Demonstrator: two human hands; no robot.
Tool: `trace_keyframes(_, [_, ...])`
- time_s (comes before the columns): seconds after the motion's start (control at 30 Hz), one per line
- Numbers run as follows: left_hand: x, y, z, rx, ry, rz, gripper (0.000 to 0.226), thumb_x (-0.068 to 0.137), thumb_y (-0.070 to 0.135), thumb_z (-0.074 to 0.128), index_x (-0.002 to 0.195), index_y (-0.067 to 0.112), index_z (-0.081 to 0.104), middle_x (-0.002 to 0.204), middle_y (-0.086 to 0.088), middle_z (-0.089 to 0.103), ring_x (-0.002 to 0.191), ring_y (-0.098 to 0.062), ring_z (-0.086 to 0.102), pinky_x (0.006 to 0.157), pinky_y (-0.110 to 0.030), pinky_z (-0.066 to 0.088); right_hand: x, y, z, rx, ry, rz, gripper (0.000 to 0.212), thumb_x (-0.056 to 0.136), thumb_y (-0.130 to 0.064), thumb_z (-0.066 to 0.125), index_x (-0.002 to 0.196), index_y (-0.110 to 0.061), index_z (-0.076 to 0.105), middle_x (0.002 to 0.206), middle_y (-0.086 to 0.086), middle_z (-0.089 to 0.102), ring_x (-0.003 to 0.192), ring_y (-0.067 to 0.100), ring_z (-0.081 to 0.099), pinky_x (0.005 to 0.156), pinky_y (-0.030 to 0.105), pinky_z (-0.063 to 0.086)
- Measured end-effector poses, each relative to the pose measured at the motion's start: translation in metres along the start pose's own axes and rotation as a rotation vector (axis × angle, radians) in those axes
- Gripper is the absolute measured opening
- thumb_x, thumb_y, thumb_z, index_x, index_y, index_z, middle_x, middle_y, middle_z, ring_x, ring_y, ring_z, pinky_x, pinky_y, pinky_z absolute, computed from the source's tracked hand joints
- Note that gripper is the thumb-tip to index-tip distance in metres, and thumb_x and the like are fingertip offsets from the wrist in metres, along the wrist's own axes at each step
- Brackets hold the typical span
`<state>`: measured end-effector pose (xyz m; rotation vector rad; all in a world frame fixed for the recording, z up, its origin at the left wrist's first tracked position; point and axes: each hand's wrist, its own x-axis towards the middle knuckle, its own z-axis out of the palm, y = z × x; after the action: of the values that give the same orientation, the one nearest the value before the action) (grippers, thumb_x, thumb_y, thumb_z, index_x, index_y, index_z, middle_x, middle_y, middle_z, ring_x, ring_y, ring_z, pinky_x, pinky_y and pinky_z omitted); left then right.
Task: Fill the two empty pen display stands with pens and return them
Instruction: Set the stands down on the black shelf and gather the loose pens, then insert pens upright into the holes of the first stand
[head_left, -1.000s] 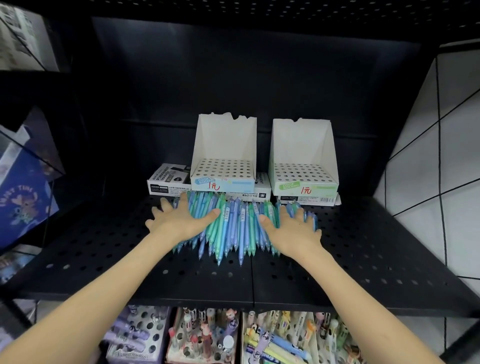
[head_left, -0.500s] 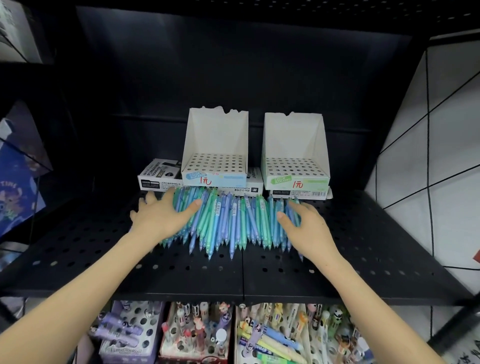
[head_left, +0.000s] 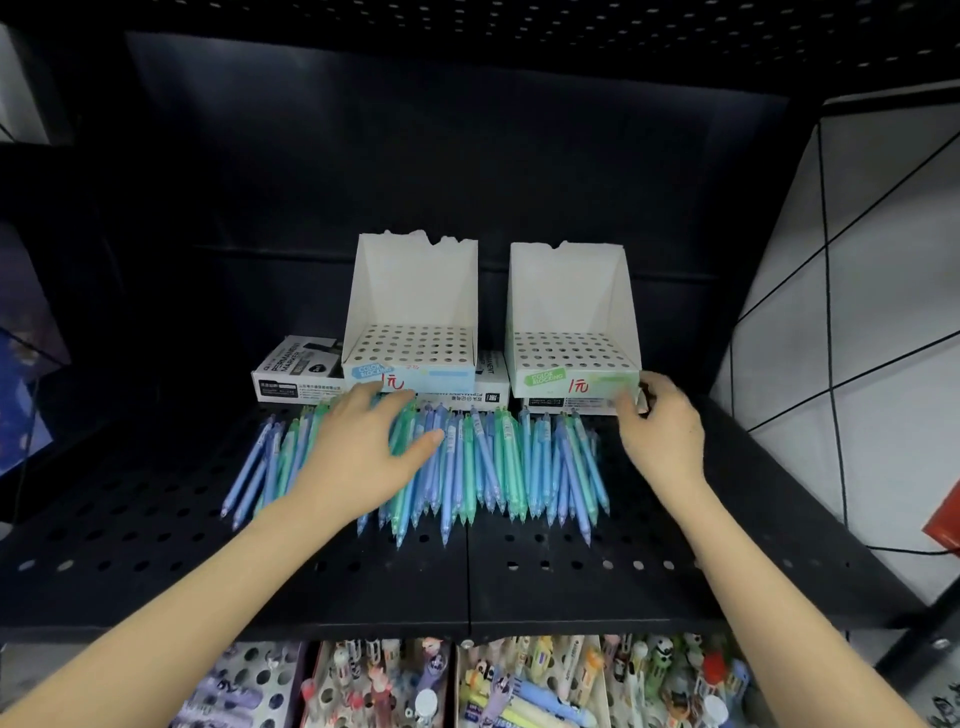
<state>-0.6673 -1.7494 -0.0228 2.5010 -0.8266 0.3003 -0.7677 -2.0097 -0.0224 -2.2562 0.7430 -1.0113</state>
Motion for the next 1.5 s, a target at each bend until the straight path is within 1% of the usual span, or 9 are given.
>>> trace_keyframes(0.2, [0.009,0.005,0.013,0.056,-0.117,0.131,0.092,0.065,0.08,0.014,0.144,0.035,0.027,0.155,-0.001,0.021,0.144,-0.022,0.013,0.117,-0.043,0.012,0.055,0.0,0.022,0.07,0.089,0.188,0.047,0.095,-0.037,0.048,0.134,-0.01,0.047,0.127,0.013,0.058,0.113,0.032,0.055,0.081,0.032,0.043])
trace_keyframes(0.3, [0.011,0.004,0.019,0.125,-0.174,0.155,0.093,0.064,0.08,0.007,0.146,0.039,0.018,0.157,0.004,0.015,0.145,-0.02,0.005,0.118,-0.043,0.006,0.066,0.004,0.032,0.032,0.145,0.204,0.028,0.094,-0.03,0.05,0.11,-0.01,0.063,0.106,0.013,0.067,0.096,0.034,0.061,0.065,0.028,0.036])
trace_keyframes(0.43, [0.013,0.004,0.021,0.187,-0.221,0.16,0.09,0.066,0.082,0.005,0.146,0.041,0.013,0.157,0.006,0.011,0.145,-0.02,0.005,0.116,-0.041,0.004,0.069,0.007,0.031,0.031,0.247,0.195,0.024,0.093,-0.021,0.048,0.084,-0.006,0.065,0.087,0.016,0.068,0.076,0.031,0.059,0.059,0.027,0.03])
trace_keyframes(0.67, [0.014,-0.003,0.024,0.164,-0.2,0.191,0.107,0.058,0.09,-0.005,0.148,0.036,0.014,0.156,0.005,0.017,0.144,-0.019,0.014,0.118,-0.042,0.011,0.042,0.025,-0.033,-0.002,0.431,0.138,0.025,0.095,-0.017,0.046,0.103,-0.004,0.066,0.098,0.013,0.068,0.083,0.026,0.058,0.063,0.025,0.03])
trace_keyframes(0.87, [0.013,-0.001,0.022,0.201,-0.206,0.223,0.111,0.056,0.09,-0.008,0.148,0.033,0.017,0.155,0.001,0.021,0.142,-0.02,0.019,0.117,-0.044,0.014,-0.012,0.058,-0.083,-0.098,0.408,0.149,0.025,0.096,-0.015,0.046,0.107,-0.001,0.062,0.098,0.017,0.067,0.08,0.03,0.058,0.061,0.027,0.032])
trace_keyframes(1.13, [0.015,0.001,0.017,0.214,-0.247,0.203,0.108,0.058,0.088,0.0,0.148,0.031,0.02,0.155,0.0,0.022,0.142,-0.022,0.021,0.116,-0.048,0.014,-0.051,0.075,-0.086,-0.264,0.235,0.146,0.026,0.096,-0.017,0.043,0.116,-0.004,0.053,0.099,0.019,0.066,0.08,0.035,0.059,0.059,0.031,0.035])
trace_keyframes(1.27, [0.013,0.007,0.01,0.148,-0.25,0.182,0.103,0.061,0.085,0.008,0.147,0.029,0.023,0.154,-0.003,0.026,0.14,-0.022,0.026,0.114,-0.049,0.021,-0.061,0.053,-0.092,-0.398,0.315,0.026,0.033,0.093,-0.022,0.05,0.122,-0.007,0.051,0.104,0.015,0.066,0.08,0.034,0.061,0.059,0.029,0.034])
trace_keyframes(1.37, [0.01,0.009,0.004,0.08,-0.217,0.146,0.09,0.074,0.082,0.02,0.145,0.027,0.029,0.152,-0.006,0.029,0.14,-0.023,0.026,0.113,-0.047,0.023,-0.076,0.019,-0.083,-0.296,0.327,-0.147,0.03,0.091,-0.019,0.055,0.118,-0.008,0.057,0.109,0.011,0.065,0.091,0.03,0.062,0.068,0.032,0.043])
trace_keyframes(1.5, [-0.002,0.007,-0.007,0.052,-0.063,0.072,0.058,0.089,0.054,0.046,0.138,0.022,0.044,0.141,-0.01,0.045,0.131,-0.027,0.04,0.104,-0.038,0.035,-0.093,-0.018,-0.046,-0.089,0.106,-0.319,0.022,0.09,-0.019,0.058,0.108,-0.008,0.065,0.1,0.006,0.069,0.086,0.02,0.064,0.075,0.027,0.045])
